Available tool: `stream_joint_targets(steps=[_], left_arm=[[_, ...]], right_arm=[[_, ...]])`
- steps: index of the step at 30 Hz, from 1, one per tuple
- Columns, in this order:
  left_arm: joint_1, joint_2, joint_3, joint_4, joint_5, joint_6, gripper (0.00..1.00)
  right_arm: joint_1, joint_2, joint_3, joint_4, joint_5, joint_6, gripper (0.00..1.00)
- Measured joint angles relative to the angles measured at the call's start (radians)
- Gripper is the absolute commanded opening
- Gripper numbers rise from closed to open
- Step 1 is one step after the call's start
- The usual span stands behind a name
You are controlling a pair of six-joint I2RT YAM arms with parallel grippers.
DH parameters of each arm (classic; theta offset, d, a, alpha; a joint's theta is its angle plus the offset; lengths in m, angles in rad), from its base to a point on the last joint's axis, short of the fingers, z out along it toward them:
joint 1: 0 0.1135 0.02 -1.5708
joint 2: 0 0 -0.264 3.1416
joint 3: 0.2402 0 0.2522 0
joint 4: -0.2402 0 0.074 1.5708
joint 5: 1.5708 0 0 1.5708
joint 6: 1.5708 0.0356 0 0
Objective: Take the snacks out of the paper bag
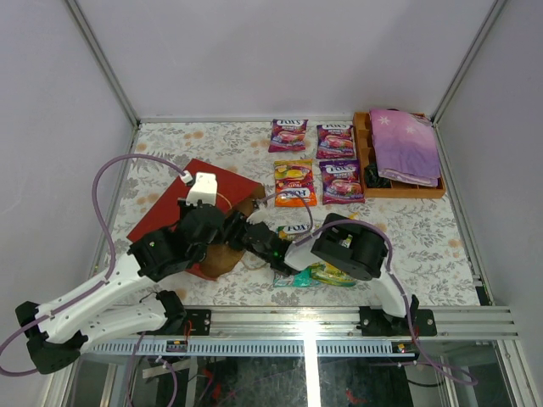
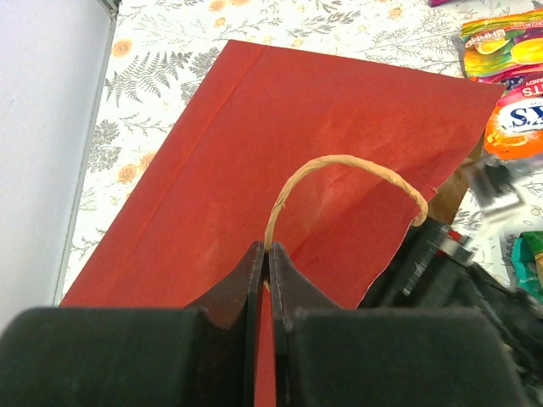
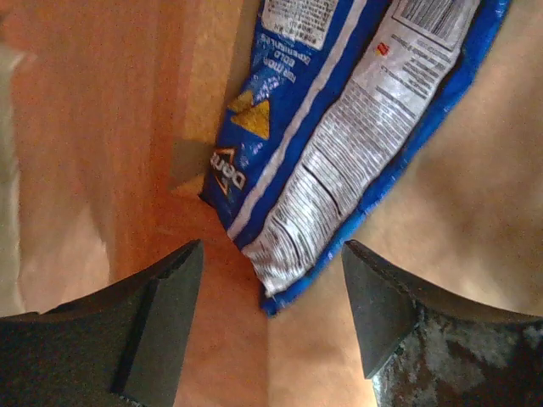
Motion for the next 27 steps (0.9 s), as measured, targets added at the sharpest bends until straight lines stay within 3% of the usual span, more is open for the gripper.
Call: stream_joint_targets(steps=[7, 15, 27], left_arm=[[0.010, 0.000, -0.005, 0.005, 0.028, 0.000, 0.00], [0.015, -0.003, -0.005, 0.005, 0.035, 0.000, 0.00], [0.031, 0.000, -0.005, 0.006, 0.060, 0.000, 0.00]], right_arm=[[-0.008, 0.092, 0.173, -0.116, 0.048, 0.185, 0.76], [-0.008, 0.092, 0.200, -0.338, 0.125, 0.312, 0.73], [-0.006, 0.179, 0.480, -0.652, 0.183, 0.360, 0.65]])
